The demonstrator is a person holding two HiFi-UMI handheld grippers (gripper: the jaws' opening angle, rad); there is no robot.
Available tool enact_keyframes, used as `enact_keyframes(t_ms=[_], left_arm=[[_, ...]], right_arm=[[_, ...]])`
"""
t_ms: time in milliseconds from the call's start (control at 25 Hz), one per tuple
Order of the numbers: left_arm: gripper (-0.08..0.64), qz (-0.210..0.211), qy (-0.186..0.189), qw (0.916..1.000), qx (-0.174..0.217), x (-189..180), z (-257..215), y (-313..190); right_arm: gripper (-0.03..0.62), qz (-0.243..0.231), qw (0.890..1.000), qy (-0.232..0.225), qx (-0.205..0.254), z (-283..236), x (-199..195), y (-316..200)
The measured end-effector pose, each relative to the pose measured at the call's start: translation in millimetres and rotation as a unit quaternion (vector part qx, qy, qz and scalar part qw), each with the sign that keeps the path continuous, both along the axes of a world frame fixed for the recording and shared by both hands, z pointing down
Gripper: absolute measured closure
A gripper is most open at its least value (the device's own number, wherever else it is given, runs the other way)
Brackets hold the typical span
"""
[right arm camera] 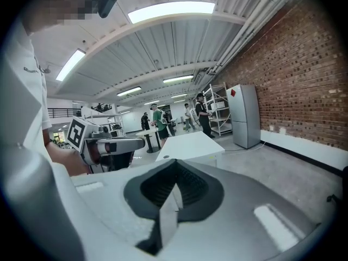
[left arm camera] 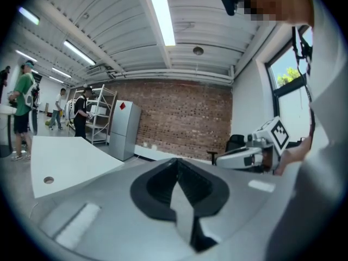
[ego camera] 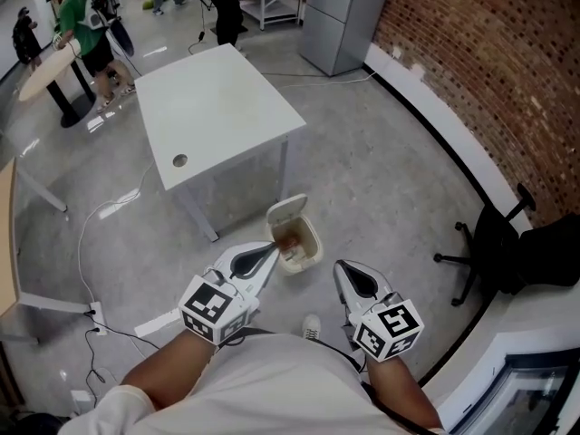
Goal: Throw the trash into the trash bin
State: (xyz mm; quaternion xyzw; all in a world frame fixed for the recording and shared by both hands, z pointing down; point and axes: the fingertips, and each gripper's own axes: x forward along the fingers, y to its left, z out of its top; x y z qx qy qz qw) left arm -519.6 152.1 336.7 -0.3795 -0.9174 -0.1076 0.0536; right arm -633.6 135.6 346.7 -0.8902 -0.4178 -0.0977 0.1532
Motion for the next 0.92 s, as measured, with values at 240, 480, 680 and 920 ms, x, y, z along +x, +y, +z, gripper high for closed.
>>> enact_keyframes(t_ms=[240, 480, 680, 920], left_arm=[[0.552, -0.006, -0.002, 1.0, 0.008, -2, 1, 0], [0.552, -0.006, -0.001, 1.0, 0.008, 0, -1, 2], [0.551, -0.002, 0.007, 1.0, 0.004, 2, 0, 3], [0.551, -0.001, 0.009, 0.9999, 0.008, 3, 4, 11]], right_arm=[[0.591, 0.006, 1.0, 0.003, 0.001, 1, -9, -1], [0.591, 0.005, 1.0, 0.003, 0.006, 3, -7, -1], [0.591, 0.005, 1.0, 0.003, 0.005, 4, -3, 2], [0.591, 0.005, 1.0, 0.002, 0.008, 9, 0, 7]])
